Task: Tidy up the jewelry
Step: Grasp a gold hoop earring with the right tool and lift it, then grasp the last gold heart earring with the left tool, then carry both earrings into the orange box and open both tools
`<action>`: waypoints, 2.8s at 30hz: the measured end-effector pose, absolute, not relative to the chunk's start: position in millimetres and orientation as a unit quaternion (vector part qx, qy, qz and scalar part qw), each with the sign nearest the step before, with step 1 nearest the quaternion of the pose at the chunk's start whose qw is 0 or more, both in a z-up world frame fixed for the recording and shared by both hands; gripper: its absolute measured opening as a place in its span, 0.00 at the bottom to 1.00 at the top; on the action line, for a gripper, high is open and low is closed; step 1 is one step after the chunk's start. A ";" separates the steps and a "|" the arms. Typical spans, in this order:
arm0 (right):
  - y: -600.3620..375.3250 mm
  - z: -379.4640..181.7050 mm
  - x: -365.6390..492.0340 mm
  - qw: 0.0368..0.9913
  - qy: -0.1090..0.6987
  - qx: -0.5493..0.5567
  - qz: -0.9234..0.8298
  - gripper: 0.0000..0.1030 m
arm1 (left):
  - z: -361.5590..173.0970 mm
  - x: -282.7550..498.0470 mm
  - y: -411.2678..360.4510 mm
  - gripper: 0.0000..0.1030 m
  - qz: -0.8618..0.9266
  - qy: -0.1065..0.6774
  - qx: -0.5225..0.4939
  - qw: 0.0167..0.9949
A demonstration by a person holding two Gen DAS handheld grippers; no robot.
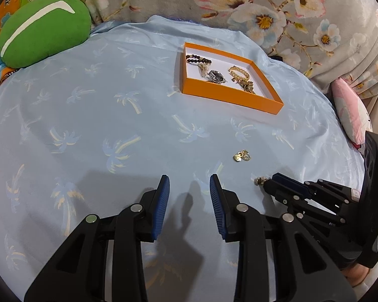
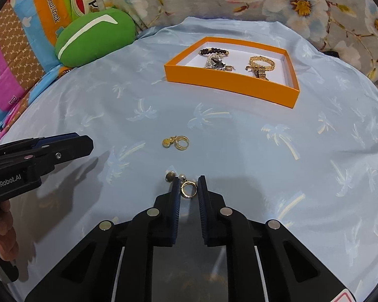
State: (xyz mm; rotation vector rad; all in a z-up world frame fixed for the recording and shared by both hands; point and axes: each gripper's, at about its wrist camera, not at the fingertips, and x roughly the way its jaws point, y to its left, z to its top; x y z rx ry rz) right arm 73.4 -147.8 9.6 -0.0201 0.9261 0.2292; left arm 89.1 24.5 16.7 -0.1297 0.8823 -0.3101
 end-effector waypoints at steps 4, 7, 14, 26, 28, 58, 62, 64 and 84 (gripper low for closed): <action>-167.3 12.8 65.5 0.892 0.443 0.020 0.087 0.12 | 18.9 96.3 14.2 0.32 -0.161 0.424 -0.059 0.889; -181.9 15.7 58.9 0.894 0.441 0.036 0.072 0.12 | 19.5 102.6 -0.4 0.32 -0.177 0.425 -0.054 0.886; -199.8 19.5 49.8 0.896 0.437 0.054 0.057 0.12 | 5.0 120.9 -42.2 0.32 -0.214 0.443 -0.043 0.869; -203.2 14.5 51.8 0.894 0.439 0.068 0.062 0.12 | -1.7 130.4 -60.2 0.13 -0.215 0.423 -0.007 0.880; -203.9 14.1 51.8 0.894 0.439 0.069 0.062 0.12 | -1.7 130.5 -61.2 0.12 -0.217 0.423 -0.004 0.880; -216.4 87.3 152.5 0.930 0.355 0.064 0.073 0.12 | 77.3 194.7 -48.1 0.11 -0.202 0.365 -0.041 0.908; -221.0 88.1 195.8 0.932 0.351 0.062 0.067 0.12 | 82.3 231.3 -62.0 0.11 -0.198 0.356 -0.032 0.913; -225.5 84.4 218.0 0.931 0.352 0.068 0.065 0.12 | 83.9 251.8 -69.8 0.11 -0.195 0.352 -0.030 0.915; -235.0 36.8 288.3 0.928 0.364 0.065 0.043 0.15 | 41.5 343.5 -103.5 0.33 -0.183 0.367 -0.035 0.912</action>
